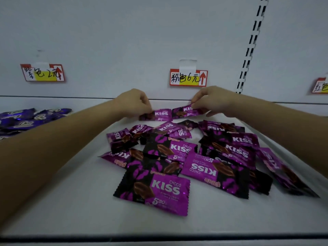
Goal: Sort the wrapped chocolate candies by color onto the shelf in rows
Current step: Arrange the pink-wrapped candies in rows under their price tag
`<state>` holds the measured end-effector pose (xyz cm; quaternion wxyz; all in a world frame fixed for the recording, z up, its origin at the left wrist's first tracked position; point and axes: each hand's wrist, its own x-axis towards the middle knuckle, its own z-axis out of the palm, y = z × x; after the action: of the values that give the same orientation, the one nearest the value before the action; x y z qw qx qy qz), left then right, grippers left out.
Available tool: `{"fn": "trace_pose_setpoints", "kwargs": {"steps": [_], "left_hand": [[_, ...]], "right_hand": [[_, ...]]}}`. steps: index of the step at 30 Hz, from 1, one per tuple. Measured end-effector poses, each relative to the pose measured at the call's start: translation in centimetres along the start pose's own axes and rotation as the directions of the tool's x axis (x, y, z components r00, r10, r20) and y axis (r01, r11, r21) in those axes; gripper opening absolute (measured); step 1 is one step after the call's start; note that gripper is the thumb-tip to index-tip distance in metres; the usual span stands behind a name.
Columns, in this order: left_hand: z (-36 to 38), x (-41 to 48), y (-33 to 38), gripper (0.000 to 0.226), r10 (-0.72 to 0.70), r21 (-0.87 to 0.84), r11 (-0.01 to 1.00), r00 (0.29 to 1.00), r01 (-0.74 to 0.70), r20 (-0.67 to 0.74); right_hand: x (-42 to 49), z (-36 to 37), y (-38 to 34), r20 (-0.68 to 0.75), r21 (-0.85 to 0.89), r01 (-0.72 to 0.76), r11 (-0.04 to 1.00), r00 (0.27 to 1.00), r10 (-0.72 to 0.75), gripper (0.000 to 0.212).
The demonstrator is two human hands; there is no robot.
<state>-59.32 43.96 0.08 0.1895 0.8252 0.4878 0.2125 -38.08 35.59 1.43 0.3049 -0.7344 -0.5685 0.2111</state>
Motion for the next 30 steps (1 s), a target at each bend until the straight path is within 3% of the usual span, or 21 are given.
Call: {"fn": "trace_pose_setpoints", "kwargs": {"steps": [3, 7, 13, 17, 20, 23, 27, 30], "left_hand": [[0.1, -0.5, -0.3, 0.018, 0.248, 0.175, 0.956, 0.968, -0.237, -0.043], [0.2, -1.6, -0.3, 0.028, 0.395, 0.178, 0.884, 0.895, -0.431, 0.207], [0.2, -0.6, -1.2, 0.029, 0.402, 0.289, 0.842, 0.887, -0.455, 0.227], [0.3, -0.7, -0.6, 0.037, 0.47, 0.193, 0.841, 0.859, -0.506, 0.205], [0.7, -1.4, 0.1, 0.048, 0.532, 0.116, 0.809, 0.801, -0.577, 0.276], [1.0, -1.7, 0.3, 0.049, 0.514, 0.078, 0.814, 0.777, -0.575, 0.364], [1.0, -1.6, -0.3, 0.059, 0.453, 0.125, 0.844, 0.818, -0.522, 0.355], [0.9, -2.1, -0.5, 0.064, 0.439, 0.079, 0.869, 0.835, -0.488, 0.331]], "right_hand": [[0.6, 1.7, 0.2, -0.014, -0.102, 0.091, 0.991, 0.996, -0.093, 0.012], [0.3, 1.9, 0.4, 0.001, -0.18, 0.189, 0.965, 0.981, -0.192, 0.013], [0.0, 1.8, 0.7, 0.08, -0.257, 0.268, 0.928, 0.963, -0.256, 0.018], [-0.6, -0.2, -0.4, 0.094, -0.289, 0.28, 0.916, 0.96, -0.263, 0.023], [-2.1, -1.4, -0.8, 0.271, -0.236, 0.287, 0.928, 0.937, -0.221, 0.022], [-3.0, -0.7, -0.5, 0.379, -0.301, 0.343, 0.89, 0.899, -0.219, 0.026], [-3.1, -1.0, -0.6, 0.388, -0.344, 0.345, 0.873, 0.899, -0.202, 0.025], [-3.2, -2.0, -0.1, 0.274, -0.255, 0.318, 0.913, 0.929, -0.248, 0.013]]}}
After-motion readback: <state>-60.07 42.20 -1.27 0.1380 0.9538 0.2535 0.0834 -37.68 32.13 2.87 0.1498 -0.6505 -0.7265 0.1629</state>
